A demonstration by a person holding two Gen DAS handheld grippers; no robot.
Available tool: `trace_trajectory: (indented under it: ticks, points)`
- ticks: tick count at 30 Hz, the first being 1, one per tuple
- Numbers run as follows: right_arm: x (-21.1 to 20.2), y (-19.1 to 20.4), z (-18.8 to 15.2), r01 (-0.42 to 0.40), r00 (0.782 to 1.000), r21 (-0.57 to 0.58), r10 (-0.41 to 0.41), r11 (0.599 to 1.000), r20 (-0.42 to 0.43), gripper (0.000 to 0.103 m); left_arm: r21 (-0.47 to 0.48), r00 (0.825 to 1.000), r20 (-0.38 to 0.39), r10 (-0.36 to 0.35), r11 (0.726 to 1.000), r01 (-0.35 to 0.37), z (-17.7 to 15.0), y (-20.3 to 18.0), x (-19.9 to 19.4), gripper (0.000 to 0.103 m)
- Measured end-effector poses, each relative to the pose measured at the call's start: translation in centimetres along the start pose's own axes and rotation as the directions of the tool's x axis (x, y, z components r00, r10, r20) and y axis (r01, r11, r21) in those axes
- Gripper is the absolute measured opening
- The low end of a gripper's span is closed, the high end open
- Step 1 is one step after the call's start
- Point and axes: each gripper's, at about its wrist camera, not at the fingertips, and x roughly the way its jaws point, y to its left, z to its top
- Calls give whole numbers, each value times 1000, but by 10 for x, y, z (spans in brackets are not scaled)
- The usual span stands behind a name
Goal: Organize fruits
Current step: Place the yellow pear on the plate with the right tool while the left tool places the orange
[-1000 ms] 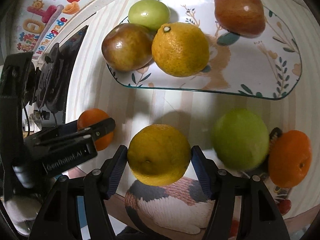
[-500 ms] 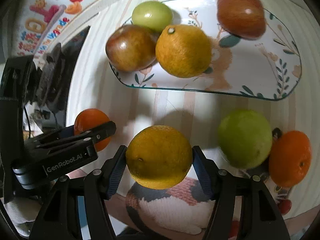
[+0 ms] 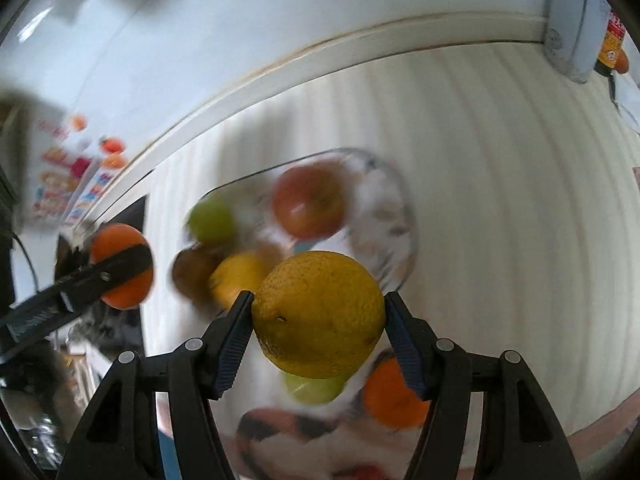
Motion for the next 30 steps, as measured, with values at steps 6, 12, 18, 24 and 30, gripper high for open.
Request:
trace_trajectory:
  ticks: [6,12,18,24,30]
  points:
    - [33,-13,20,51,998,-2,-51,999,-45,67,81,996,-78,39,996,-32,45,-24,45,63]
    - [49,-11,20,39,997,-3,-40,999,-71,68,109,984,-166,71,993,-53,67,-27,86,63]
    - [51,-17,19,4,995,30,0,1000,-104,78,96,971,-223,81,994,-61,71,-25,103,63]
    - [36,-19,21,58,992,15,-56,998,-109,91,70,982,-181,53,997,-41,73,-24,93,99]
    - [18,-7,17,175,981,-62,-179,983,-76,95,54,990,-113,80,996,-75,64,-20,66,99]
